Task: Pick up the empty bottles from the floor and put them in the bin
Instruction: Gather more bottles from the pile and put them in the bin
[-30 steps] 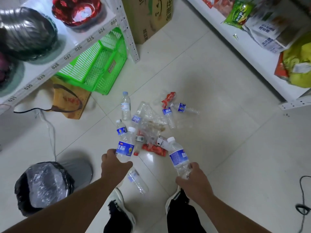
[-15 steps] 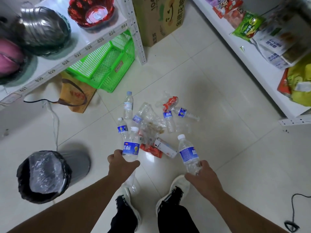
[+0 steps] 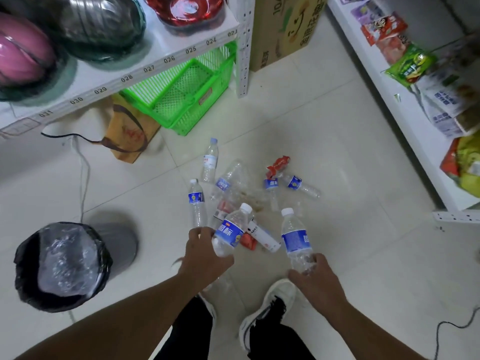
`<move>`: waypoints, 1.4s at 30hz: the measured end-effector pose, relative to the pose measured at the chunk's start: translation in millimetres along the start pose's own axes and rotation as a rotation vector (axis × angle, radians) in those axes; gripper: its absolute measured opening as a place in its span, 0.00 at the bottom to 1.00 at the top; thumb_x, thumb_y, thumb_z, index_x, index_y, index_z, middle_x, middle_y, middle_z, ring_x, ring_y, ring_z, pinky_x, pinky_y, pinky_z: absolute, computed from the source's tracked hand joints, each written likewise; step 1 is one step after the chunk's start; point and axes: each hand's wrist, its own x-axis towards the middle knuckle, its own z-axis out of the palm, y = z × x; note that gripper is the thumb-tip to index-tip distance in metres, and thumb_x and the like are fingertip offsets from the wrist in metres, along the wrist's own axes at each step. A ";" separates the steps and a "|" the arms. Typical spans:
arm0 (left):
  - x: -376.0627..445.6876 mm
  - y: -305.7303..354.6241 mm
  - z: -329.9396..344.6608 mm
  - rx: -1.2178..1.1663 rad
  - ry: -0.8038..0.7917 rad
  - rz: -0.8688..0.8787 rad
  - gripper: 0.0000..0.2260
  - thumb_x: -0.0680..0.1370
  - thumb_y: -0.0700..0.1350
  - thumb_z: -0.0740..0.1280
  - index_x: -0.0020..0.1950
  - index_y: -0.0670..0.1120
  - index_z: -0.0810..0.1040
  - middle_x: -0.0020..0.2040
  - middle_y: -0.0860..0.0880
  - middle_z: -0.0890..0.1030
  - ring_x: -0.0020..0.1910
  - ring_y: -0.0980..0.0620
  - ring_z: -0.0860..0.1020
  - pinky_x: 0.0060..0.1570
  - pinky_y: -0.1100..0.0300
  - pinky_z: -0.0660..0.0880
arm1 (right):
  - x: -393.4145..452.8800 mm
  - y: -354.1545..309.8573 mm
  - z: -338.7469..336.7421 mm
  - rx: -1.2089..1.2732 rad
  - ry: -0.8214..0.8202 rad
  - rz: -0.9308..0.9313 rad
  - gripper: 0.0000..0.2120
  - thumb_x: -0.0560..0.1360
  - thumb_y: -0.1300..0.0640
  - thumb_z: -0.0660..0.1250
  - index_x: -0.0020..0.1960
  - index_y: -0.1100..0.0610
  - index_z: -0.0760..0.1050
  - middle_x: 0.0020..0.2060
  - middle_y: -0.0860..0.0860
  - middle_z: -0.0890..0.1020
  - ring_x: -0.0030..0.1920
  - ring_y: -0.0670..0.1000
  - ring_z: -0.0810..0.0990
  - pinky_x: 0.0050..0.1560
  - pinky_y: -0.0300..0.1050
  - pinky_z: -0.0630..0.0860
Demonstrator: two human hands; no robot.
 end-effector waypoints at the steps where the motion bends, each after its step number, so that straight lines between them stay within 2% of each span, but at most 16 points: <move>1: 7.7 -1.5 -0.7 0.016 -0.012 0.034 0.32 0.66 0.51 0.81 0.66 0.50 0.73 0.69 0.49 0.68 0.66 0.44 0.75 0.65 0.51 0.75 | 5.0 -1.9 3.1 -0.012 0.006 0.007 0.27 0.69 0.46 0.80 0.62 0.50 0.71 0.44 0.46 0.84 0.43 0.45 0.83 0.39 0.43 0.72; 6: 61.8 -7.4 16.6 0.120 -0.070 0.113 0.35 0.66 0.57 0.79 0.70 0.54 0.71 0.81 0.49 0.60 0.78 0.43 0.64 0.69 0.48 0.71 | 60.6 -3.9 17.6 -0.043 0.020 0.018 0.27 0.69 0.48 0.79 0.62 0.52 0.71 0.46 0.48 0.83 0.44 0.49 0.83 0.45 0.49 0.78; 9: 107.2 -14.9 49.1 0.373 -0.149 0.226 0.38 0.67 0.62 0.78 0.74 0.55 0.70 0.86 0.49 0.53 0.83 0.43 0.57 0.75 0.46 0.67 | 112.2 0.4 29.4 -0.083 0.037 0.006 0.29 0.67 0.47 0.80 0.61 0.52 0.71 0.45 0.47 0.82 0.43 0.48 0.81 0.45 0.49 0.75; 13: 186.6 -24.3 112.2 0.565 -0.210 0.314 0.40 0.66 0.68 0.77 0.75 0.58 0.70 0.88 0.48 0.44 0.86 0.39 0.46 0.81 0.33 0.52 | 201.3 19.6 46.9 -0.125 0.017 -0.030 0.30 0.66 0.47 0.80 0.62 0.54 0.72 0.52 0.53 0.83 0.48 0.54 0.83 0.52 0.52 0.79; 17: 264.5 -38.9 168.3 0.700 -0.180 0.347 0.39 0.68 0.65 0.78 0.77 0.65 0.67 0.88 0.51 0.38 0.86 0.36 0.37 0.78 0.24 0.40 | 282.2 44.8 63.1 -0.181 0.023 -0.108 0.34 0.62 0.42 0.77 0.63 0.54 0.73 0.55 0.55 0.78 0.53 0.58 0.82 0.58 0.55 0.80; 19: 291.2 -50.7 184.9 0.730 -0.182 0.313 0.39 0.68 0.66 0.76 0.76 0.65 0.67 0.88 0.51 0.43 0.86 0.34 0.40 0.74 0.22 0.38 | 311.3 57.5 71.5 -0.208 0.016 -0.142 0.33 0.63 0.43 0.78 0.64 0.53 0.73 0.55 0.54 0.76 0.53 0.58 0.81 0.59 0.56 0.80; 21: 301.7 -59.4 191.3 0.760 -0.166 0.274 0.39 0.66 0.65 0.76 0.74 0.63 0.68 0.83 0.47 0.58 0.83 0.33 0.52 0.74 0.19 0.41 | 330.0 67.1 76.9 -0.203 0.023 -0.153 0.31 0.65 0.44 0.79 0.63 0.53 0.73 0.55 0.55 0.77 0.53 0.59 0.81 0.59 0.55 0.80; 23: 296.4 -63.1 187.8 0.797 -0.109 0.301 0.38 0.64 0.64 0.76 0.72 0.59 0.70 0.72 0.47 0.69 0.75 0.36 0.63 0.75 0.21 0.49 | 332.1 70.1 76.8 -0.181 0.030 -0.137 0.31 0.65 0.44 0.79 0.62 0.53 0.72 0.55 0.56 0.78 0.53 0.60 0.82 0.58 0.55 0.79; 27: 250.7 -56.4 154.6 0.701 -0.019 0.374 0.36 0.64 0.65 0.76 0.70 0.55 0.74 0.64 0.49 0.75 0.66 0.38 0.72 0.74 0.30 0.60 | 291.8 58.6 57.0 -0.140 0.034 -0.082 0.34 0.61 0.40 0.75 0.62 0.53 0.72 0.54 0.56 0.79 0.53 0.60 0.81 0.58 0.56 0.79; 31: 182.1 -49.9 112.3 0.503 0.016 0.396 0.33 0.65 0.65 0.70 0.68 0.53 0.78 0.60 0.50 0.77 0.58 0.41 0.74 0.65 0.42 0.71 | 234.1 41.0 28.2 -0.121 0.018 -0.057 0.32 0.63 0.42 0.76 0.62 0.53 0.72 0.54 0.56 0.79 0.53 0.60 0.81 0.59 0.56 0.79; 34: 135.4 -49.1 85.1 0.386 0.087 0.377 0.32 0.65 0.59 0.76 0.68 0.52 0.78 0.59 0.52 0.77 0.57 0.45 0.74 0.61 0.48 0.74 | 194.8 23.4 11.0 -0.101 0.008 -0.043 0.34 0.59 0.39 0.74 0.60 0.52 0.72 0.53 0.55 0.80 0.51 0.60 0.82 0.57 0.57 0.80; 36: 108.5 -50.3 66.8 0.306 0.147 0.349 0.31 0.65 0.59 0.76 0.67 0.52 0.78 0.58 0.53 0.77 0.55 0.49 0.72 0.56 0.51 0.74 | 171.2 10.1 3.3 -0.099 0.001 -0.047 0.36 0.56 0.37 0.71 0.59 0.52 0.72 0.52 0.55 0.80 0.50 0.59 0.83 0.56 0.56 0.81; 39: 75.5 -57.4 39.3 0.233 0.201 0.276 0.31 0.65 0.59 0.77 0.67 0.53 0.77 0.58 0.55 0.76 0.54 0.54 0.69 0.53 0.55 0.72 | 138.5 -8.7 -2.7 -0.105 0.003 -0.065 0.35 0.57 0.36 0.71 0.58 0.51 0.71 0.52 0.54 0.79 0.50 0.58 0.81 0.56 0.56 0.80; 42: 50.5 -72.2 15.1 0.204 0.253 0.188 0.32 0.64 0.56 0.82 0.66 0.53 0.77 0.56 0.55 0.76 0.54 0.54 0.70 0.52 0.57 0.71 | 109.7 -25.2 -2.8 -0.120 -0.005 -0.085 0.34 0.57 0.36 0.73 0.58 0.50 0.71 0.51 0.52 0.77 0.50 0.56 0.80 0.55 0.56 0.79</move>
